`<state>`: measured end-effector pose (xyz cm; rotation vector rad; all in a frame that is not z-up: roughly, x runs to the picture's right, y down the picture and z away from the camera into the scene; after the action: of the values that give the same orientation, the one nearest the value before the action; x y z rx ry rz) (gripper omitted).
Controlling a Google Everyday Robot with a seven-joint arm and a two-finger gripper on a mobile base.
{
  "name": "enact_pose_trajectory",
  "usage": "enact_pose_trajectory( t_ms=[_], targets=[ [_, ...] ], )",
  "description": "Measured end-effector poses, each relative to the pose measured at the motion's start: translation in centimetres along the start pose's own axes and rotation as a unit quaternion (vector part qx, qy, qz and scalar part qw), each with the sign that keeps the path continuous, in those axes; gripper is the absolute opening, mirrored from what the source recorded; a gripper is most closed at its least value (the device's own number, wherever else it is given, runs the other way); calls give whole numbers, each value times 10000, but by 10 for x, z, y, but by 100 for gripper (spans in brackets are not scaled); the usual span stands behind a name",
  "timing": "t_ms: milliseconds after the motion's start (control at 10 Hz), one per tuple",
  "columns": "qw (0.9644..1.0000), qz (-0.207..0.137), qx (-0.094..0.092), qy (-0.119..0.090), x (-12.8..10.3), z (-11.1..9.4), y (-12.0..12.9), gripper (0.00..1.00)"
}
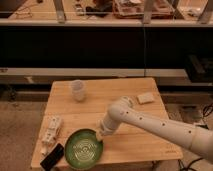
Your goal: Drag the ceramic bowl in a circle
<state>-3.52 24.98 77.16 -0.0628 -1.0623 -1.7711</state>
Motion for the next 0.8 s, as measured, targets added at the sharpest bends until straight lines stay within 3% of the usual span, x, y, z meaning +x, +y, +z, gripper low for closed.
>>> enact_pose_trajectory(
  t_ms=[300, 400, 500, 600, 800],
  targets=[
    [9983, 233, 528, -124, 25, -22, -28, 0],
    [9953, 556, 733, -316, 41, -23, -29, 0],
    [9927, 771, 822, -434, 50, -20, -26, 0],
    [9879, 1111, 894, -604, 62, -13, -14, 0],
    [9802, 1601, 894, -753, 76, -4, 14, 0]
  ],
)
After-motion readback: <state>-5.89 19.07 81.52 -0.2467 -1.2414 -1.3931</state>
